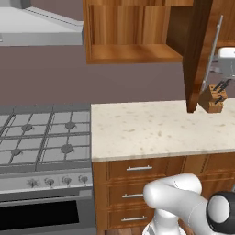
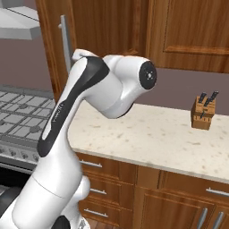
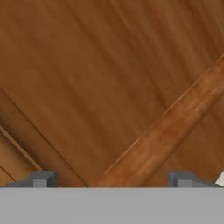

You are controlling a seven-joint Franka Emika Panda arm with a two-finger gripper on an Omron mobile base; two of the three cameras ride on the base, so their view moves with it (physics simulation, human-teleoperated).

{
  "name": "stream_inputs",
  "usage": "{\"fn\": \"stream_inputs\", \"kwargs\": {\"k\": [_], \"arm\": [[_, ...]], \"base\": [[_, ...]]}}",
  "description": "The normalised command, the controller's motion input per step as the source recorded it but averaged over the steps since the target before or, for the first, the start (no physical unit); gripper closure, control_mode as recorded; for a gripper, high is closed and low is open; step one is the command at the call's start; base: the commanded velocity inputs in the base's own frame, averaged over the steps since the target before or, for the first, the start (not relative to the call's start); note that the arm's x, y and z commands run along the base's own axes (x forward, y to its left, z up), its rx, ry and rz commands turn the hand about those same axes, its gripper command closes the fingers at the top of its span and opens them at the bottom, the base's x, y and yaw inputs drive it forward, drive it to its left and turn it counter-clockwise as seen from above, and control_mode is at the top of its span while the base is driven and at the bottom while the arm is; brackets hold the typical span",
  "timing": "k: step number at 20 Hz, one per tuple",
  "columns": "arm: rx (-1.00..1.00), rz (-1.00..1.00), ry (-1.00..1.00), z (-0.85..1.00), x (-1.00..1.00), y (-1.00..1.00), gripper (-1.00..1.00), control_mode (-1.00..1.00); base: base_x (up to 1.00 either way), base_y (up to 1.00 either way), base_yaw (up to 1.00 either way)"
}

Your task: Close all open cabinet doors.

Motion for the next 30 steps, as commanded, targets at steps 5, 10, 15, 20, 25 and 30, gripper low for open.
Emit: {"fn": "stream_inputs", "kwargs": {"k": [5, 10, 15, 20, 25, 30], "arm": [[0.0, -0.05, -0.05, 0.03, 0.42, 0.52, -1.0, -1.0], [0.0, -0.05, -0.02, 0.0, 0.37, 0.47, -1.0, -1.0], [0.0, -0.09, 0.0, 0.0, 0.29, 0.43, -1.0, -1.0], [0.0, -0.17, 0.0, 0.0, 0.32, 0.42, -1.0, -1.0], [-0.01, -0.23, 0.0, 0.0, 0.52, 0.27, -1.0, -1.0], [0.0, -0.27, 0.0, 0.0, 0.44, 0.28, -1.0, -1.0]], "base": [[0.0, 0.0, 0.0], [0.0, 0.0, 0.0], [0.0, 0.0, 0.0], [0.0, 0.0, 0.0], [0.0, 0.0, 0.0], [0.0, 0.0, 0.0]]}}
